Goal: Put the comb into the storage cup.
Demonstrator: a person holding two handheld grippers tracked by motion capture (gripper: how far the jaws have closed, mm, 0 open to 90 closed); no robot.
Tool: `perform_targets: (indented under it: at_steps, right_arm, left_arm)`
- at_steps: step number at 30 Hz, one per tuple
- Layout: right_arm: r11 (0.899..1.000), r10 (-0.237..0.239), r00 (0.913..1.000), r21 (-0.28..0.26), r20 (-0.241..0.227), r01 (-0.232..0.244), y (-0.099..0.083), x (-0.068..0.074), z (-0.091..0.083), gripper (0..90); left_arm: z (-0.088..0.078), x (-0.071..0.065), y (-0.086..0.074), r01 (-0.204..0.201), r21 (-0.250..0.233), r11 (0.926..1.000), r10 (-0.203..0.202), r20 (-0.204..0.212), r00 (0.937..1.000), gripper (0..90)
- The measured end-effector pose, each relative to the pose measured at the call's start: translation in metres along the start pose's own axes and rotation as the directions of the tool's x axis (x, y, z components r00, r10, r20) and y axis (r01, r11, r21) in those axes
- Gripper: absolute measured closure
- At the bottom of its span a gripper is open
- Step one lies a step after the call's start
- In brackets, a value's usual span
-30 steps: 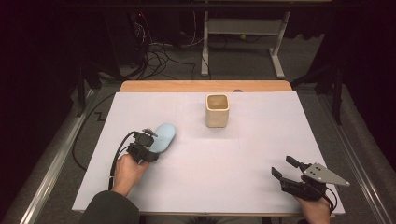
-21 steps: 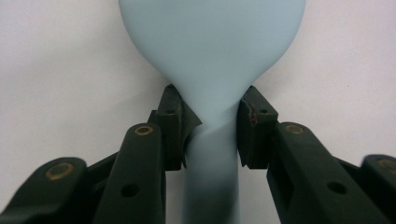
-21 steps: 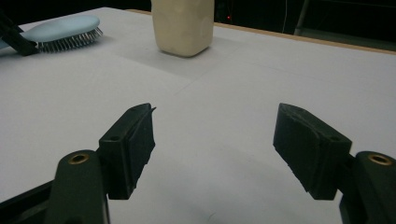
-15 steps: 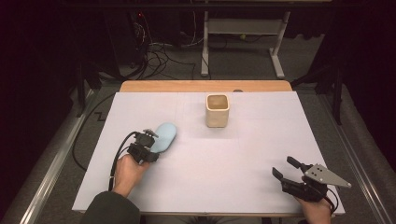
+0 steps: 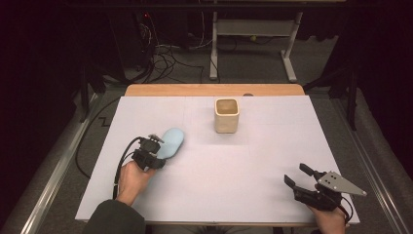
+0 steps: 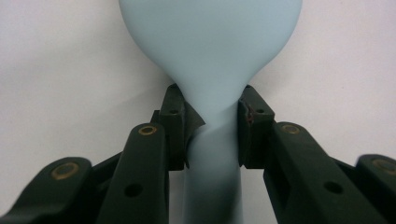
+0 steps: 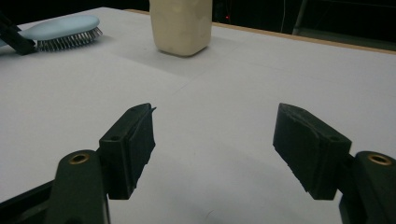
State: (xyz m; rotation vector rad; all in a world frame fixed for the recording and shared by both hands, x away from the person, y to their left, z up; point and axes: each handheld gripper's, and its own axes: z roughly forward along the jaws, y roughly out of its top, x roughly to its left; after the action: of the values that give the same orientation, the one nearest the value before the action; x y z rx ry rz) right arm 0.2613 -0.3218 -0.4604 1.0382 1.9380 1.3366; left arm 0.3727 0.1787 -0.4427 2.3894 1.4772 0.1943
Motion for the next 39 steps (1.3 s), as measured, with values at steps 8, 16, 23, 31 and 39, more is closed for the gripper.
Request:
perform_targets:
  at_steps: [8,16,23,31,39]
  right_arm:
    - [1.0,-0.001,1.0,0.003,0.002,0.001,0.0,0.0,0.0,29.8]
    - [1.0,-0.001,1.0,0.005,0.003,0.001,0.0,0.0,0.0,29.8]
    - [1.0,-0.001,1.0,0.005,0.003,0.001,0.0,0.0,0.0,29.8]
    - [1.0,-0.002,1.0,0.005,0.002,0.002,0.0,0.0,0.0,29.8]
    - [1.0,-0.005,1.0,0.009,0.0,0.005,0.0,0.0,0.001,29.8]
  left_arm:
    - [0.0,0.001,0.0,0.003,-0.016,0.9999,-0.003,0.002,1.0,69.2]
    - [0.0,0.002,0.0,0.0,-0.024,0.9997,0.0,0.005,1.0,69.3]
    - [-0.003,0.002,0.0,0.006,-0.042,0.9991,-0.005,0.015,0.9999,69.4]
    - [-0.01,0.002,-0.002,0.008,-0.067,0.9977,-0.005,0.036,0.9993,69.3]
    - [-0.016,-0.002,-0.001,0.0,-0.091,0.9958,0.006,0.059,0.9982,69.3]
